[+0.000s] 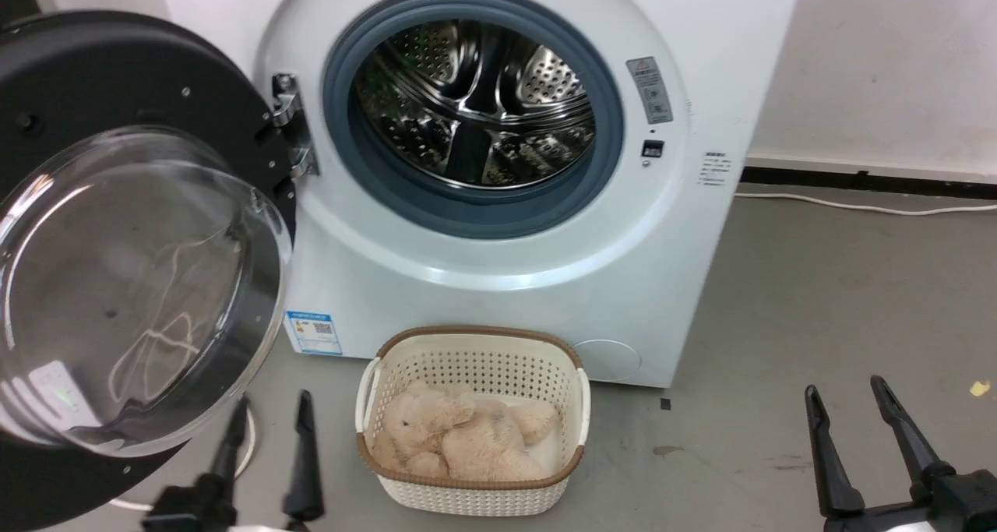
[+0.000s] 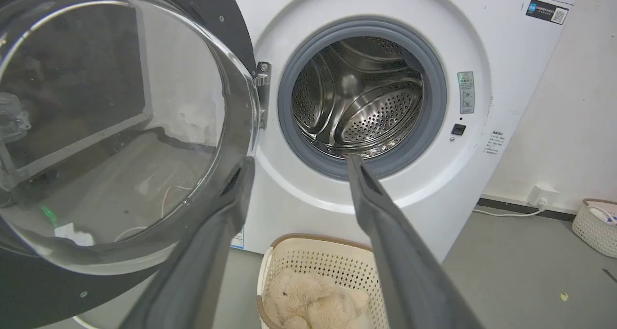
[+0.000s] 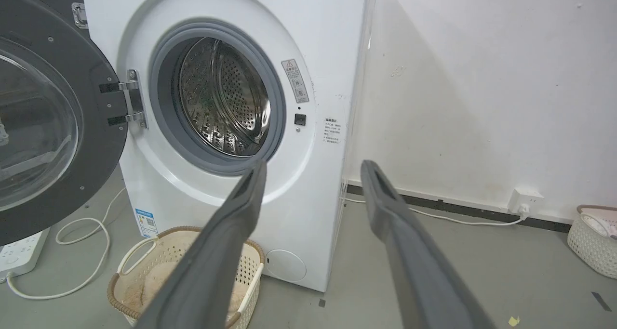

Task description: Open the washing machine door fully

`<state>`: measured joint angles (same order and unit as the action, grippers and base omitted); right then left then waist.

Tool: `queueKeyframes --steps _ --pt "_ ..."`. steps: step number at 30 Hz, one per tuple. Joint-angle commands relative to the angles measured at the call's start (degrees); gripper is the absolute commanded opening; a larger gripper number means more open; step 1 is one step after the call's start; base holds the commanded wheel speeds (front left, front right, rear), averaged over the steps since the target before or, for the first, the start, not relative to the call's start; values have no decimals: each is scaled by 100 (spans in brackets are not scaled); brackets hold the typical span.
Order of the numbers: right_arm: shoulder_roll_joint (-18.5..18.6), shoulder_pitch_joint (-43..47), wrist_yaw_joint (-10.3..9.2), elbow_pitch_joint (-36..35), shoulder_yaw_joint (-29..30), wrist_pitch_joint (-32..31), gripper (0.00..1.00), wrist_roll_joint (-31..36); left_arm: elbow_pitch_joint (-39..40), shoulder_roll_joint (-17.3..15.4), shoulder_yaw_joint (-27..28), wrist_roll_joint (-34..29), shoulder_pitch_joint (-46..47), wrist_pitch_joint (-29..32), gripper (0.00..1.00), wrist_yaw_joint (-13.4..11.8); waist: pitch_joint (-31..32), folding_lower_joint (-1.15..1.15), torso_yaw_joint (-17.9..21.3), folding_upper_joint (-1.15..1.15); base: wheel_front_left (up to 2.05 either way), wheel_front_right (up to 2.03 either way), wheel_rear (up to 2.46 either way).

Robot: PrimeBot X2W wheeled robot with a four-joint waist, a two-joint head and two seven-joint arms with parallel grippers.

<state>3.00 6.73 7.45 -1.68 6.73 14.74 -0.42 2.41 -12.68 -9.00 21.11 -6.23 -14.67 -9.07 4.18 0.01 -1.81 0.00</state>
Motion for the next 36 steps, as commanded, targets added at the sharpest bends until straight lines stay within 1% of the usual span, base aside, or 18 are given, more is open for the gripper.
queueKeyframes --steps 1,4,9,15,24,36 --pt "-13 71 3 -36 -30 21 100 32 -37 82 -71 -67 -96 -28 100 -1 27 -1 69 0 0 0 0" --pt "-13 106 3 -40 -51 9 100 0 -126 150 -225 -235 -121 -30 100 45 34 -1 122 0 0 0 0" --pt "-13 145 3 13 -79 10 100 -55 -186 284 -390 -490 -168 -31 100 -11 50 -1 188 0 0 0 0" --pt "-13 140 3 114 -141 13 100 -102 -435 238 -520 -758 -128 -32 100 -55 75 -1 257 0 0 0 0" --pt "-13 114 3 161 -125 15 100 -119 -496 195 -579 -959 -40 -32 100 -158 80 -1 277 0 0 0 0" --pt "-13 81 3 162 -150 18 100 -124 -462 234 -581 -940 1 -32 100 -209 77 -1 281 0 0 0 0"
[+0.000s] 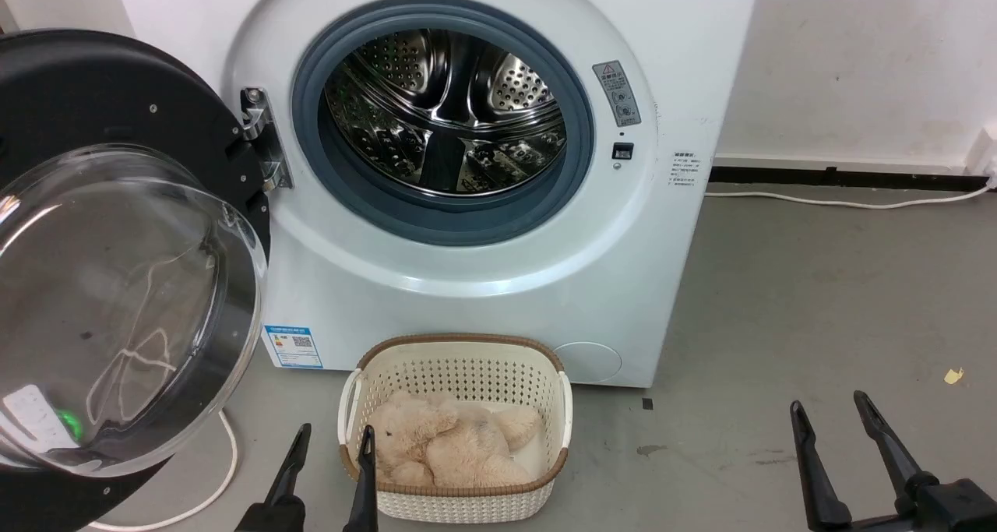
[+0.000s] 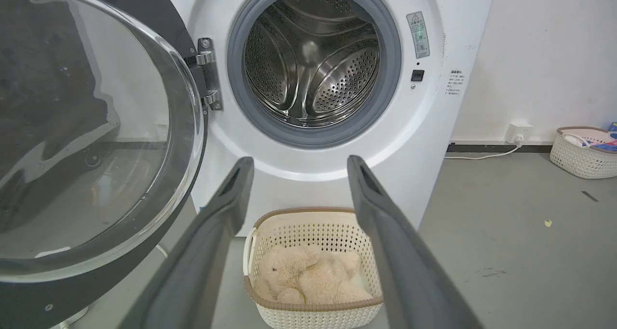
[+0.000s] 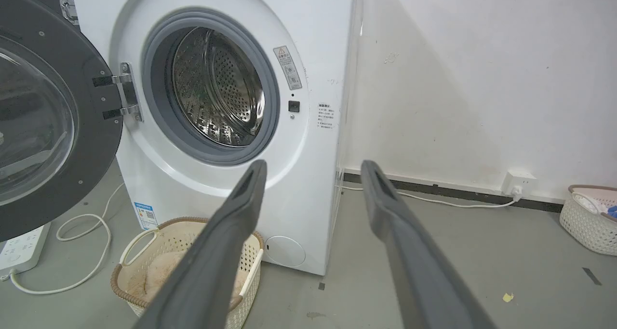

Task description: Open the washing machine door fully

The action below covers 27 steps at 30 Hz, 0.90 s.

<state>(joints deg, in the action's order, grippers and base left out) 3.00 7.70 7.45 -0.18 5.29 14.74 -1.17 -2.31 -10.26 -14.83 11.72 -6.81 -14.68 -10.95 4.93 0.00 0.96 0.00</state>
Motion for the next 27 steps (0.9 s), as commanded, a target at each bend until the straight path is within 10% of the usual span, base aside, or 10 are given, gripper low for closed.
queueKeyframes --steps 1,4,5,27 --pt "-13 -16 3 12 -6 18 100 -50 10 -9 1 -1 59 -31 100 -21 2 0 4 0 0 0 0" --pt "-13 -22 3 17 -25 19 100 -55 30 -8 10 11 58 -31 100 -14 8 0 15 0 0 0 0" --pt "0 -2 0 6 -25 -2 0 -1 48 16 36 9 2 2 0 -1 6 0 18 0 0 0 0" --pt "-1 -110 0 5 -95 -212 0 25 66 123 250 -161 96 218 0 157 -66 0 3 0 0 0 0"
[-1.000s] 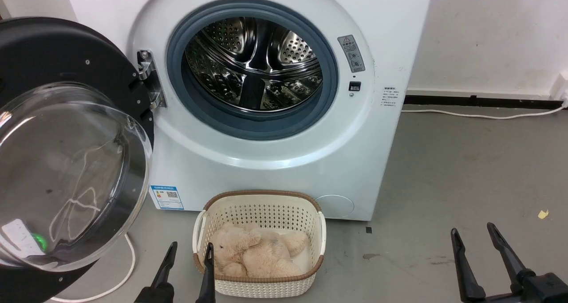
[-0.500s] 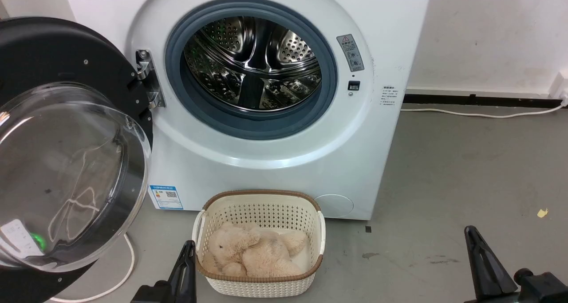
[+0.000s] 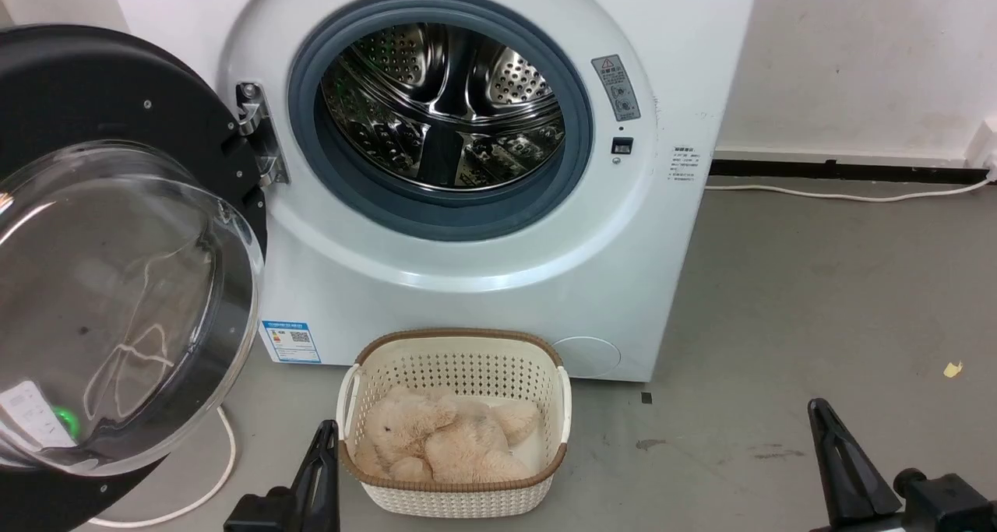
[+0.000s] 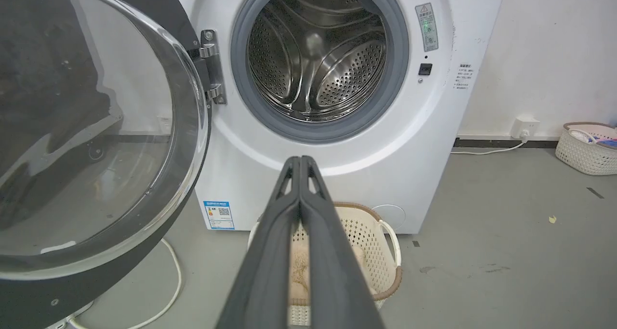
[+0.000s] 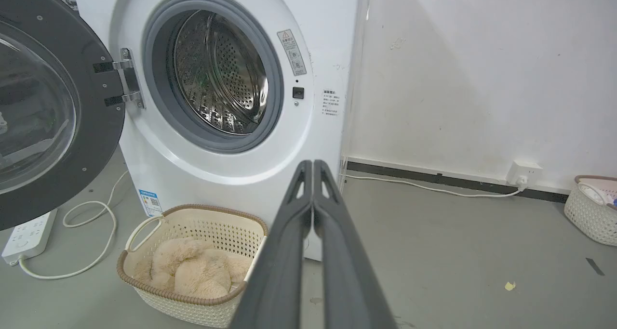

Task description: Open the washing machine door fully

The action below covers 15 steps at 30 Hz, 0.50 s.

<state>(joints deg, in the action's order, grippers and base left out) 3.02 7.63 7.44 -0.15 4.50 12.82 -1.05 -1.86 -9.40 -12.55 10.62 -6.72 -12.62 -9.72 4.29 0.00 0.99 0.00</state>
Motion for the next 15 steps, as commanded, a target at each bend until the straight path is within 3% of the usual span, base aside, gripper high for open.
queueKeyframes --steps 1,15 --pt "-2 -109 1 2 -20 -31 0 14 22 43 34 -61 93 23 0 43 -5 0 -1 0 0 0 0" --pt "-4 -220 1 4 -93 -243 0 29 50 146 241 -230 191 232 0 200 -77 0 -18 0 0 0 0"
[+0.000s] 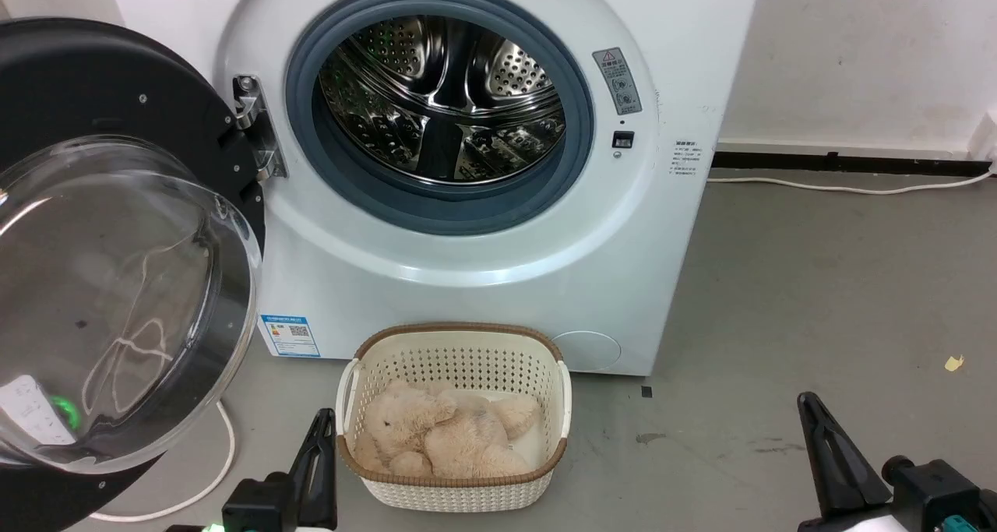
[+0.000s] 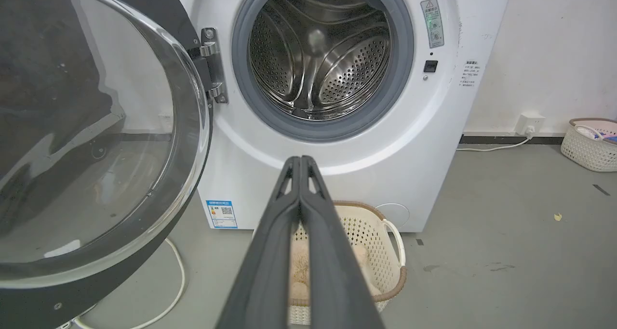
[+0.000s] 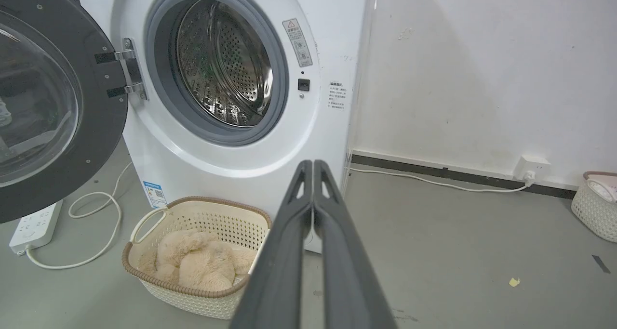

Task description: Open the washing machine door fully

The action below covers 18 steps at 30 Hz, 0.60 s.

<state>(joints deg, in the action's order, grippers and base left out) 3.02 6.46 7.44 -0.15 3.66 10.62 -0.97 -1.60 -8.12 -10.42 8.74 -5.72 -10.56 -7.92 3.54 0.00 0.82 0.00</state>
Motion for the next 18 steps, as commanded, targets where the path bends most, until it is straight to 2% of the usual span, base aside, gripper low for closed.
queueKeyframes --steps 1,18 --pt "-4 -115 1 5 -17 -47 0 23 27 30 50 -61 102 50 0 37 -10 0 -3 0 0 0 0" --pt "-6 -220 2 7 -86 -247 0 38 53 128 246 -221 194 249 0 186 -78 0 -18 0 0 0 0"
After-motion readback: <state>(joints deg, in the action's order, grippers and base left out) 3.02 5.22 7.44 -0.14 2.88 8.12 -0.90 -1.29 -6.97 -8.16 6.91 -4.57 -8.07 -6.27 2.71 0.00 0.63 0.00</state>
